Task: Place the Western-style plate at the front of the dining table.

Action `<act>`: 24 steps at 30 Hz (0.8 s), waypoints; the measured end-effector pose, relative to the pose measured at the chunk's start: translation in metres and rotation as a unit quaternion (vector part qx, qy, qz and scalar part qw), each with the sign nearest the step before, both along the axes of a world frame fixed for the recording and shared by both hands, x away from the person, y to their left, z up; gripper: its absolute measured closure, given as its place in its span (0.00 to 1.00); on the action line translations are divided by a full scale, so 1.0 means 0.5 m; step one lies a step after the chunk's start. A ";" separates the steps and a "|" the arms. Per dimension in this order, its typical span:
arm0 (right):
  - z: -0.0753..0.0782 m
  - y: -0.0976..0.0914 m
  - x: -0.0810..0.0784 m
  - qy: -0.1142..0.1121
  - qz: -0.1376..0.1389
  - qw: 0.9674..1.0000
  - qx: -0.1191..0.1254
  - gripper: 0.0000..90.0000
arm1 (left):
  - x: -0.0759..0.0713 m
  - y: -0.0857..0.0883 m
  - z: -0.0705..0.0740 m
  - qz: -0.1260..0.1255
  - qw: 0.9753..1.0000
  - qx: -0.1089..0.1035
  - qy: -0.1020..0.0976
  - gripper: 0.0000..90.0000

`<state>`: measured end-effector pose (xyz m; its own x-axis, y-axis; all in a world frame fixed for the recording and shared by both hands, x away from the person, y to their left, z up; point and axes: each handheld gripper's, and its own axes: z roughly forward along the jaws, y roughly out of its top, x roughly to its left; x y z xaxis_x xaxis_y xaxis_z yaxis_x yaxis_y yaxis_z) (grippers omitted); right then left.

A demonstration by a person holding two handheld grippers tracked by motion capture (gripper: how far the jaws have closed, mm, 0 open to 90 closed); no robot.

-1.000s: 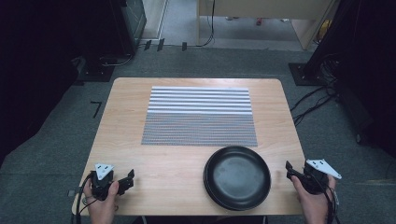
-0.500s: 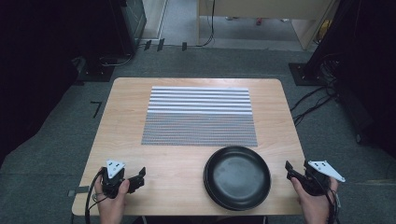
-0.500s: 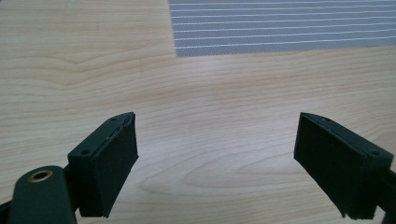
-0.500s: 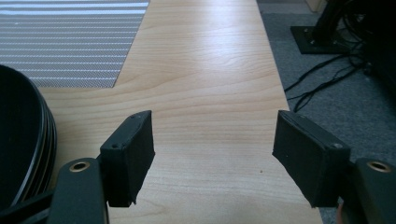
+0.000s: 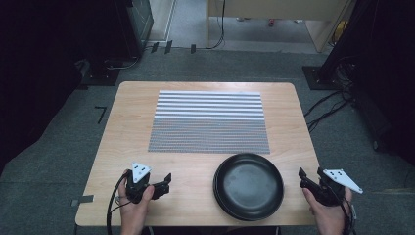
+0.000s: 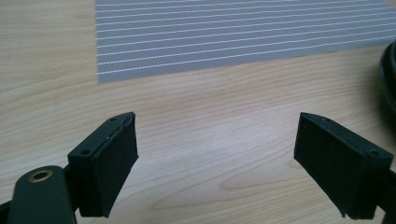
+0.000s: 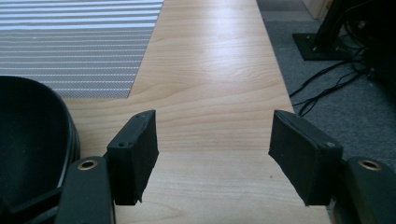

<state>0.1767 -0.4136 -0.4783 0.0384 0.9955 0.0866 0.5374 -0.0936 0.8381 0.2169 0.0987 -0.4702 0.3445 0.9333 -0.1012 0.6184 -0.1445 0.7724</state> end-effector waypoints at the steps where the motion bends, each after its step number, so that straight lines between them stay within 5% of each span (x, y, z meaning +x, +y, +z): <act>1: 0.000 0.001 0.000 0.002 0.003 1.000 0.002 0.35 | 0.001 -0.006 0.000 -0.003 1.000 -0.001 0.000 0.15; 15: 0.001 0.015 -0.002 0.005 0.029 0.999 0.015 0.35 | 0.014 -0.091 0.004 -0.047 0.999 -0.013 0.005 0.15; 20: 0.003 0.017 -0.005 0.002 0.060 0.997 0.042 0.51 | 0.018 -0.119 0.005 -0.062 0.998 -0.018 0.007 0.15; 24: 0.007 0.031 -0.006 0.004 0.079 0.997 0.025 0.55 | 0.021 -0.137 0.008 -0.069 0.997 -0.023 0.004 0.15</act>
